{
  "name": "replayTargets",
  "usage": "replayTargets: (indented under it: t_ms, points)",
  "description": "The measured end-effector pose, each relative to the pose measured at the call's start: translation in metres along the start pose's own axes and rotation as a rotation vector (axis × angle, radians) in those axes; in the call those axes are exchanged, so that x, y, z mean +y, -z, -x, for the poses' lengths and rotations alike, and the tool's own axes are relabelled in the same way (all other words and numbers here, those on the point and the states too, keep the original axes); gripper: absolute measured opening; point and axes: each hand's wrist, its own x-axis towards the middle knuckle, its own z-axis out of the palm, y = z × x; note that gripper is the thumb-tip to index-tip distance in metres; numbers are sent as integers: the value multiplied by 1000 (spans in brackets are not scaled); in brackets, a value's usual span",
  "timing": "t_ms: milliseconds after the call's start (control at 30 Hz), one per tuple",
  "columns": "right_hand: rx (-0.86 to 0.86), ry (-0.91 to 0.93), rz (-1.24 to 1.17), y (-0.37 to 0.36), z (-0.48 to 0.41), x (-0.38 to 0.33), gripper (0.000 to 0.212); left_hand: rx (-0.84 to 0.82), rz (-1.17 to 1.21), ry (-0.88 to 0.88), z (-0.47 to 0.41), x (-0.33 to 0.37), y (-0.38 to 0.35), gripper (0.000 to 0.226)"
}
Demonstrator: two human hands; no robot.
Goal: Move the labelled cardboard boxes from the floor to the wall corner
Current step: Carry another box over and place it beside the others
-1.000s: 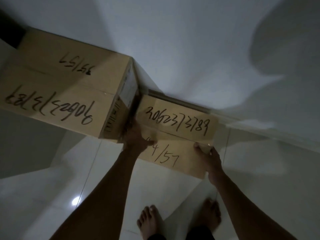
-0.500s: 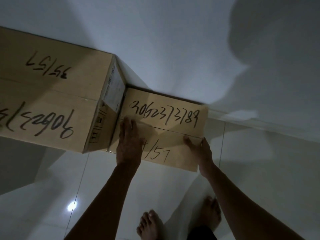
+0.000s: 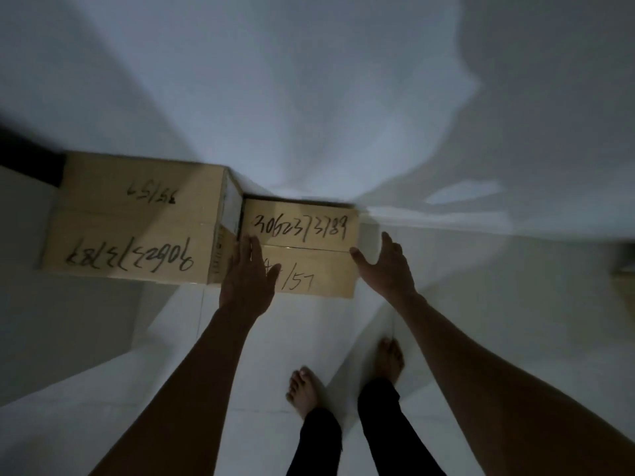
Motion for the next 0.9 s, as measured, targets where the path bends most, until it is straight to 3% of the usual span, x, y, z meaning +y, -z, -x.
replayTargets:
  t_ms: [200, 367, 567, 900]
  points:
    - [140, 40, 66, 153, 157, -11, 90, -10, -41, -219, 112, 131, 129, 75]
    - [258, -14, 68, 268, 267, 33, 91, -66, -99, -340, 208, 245, 179, 77]
    - [382, -114, 40, 380, 360, 148, 94, -169, -200, -519, 298, 370, 161, 77]
    - [542, -343, -92, 508, 448, 372, 94, -225, -279, -705, 406, 569, 55, 73]
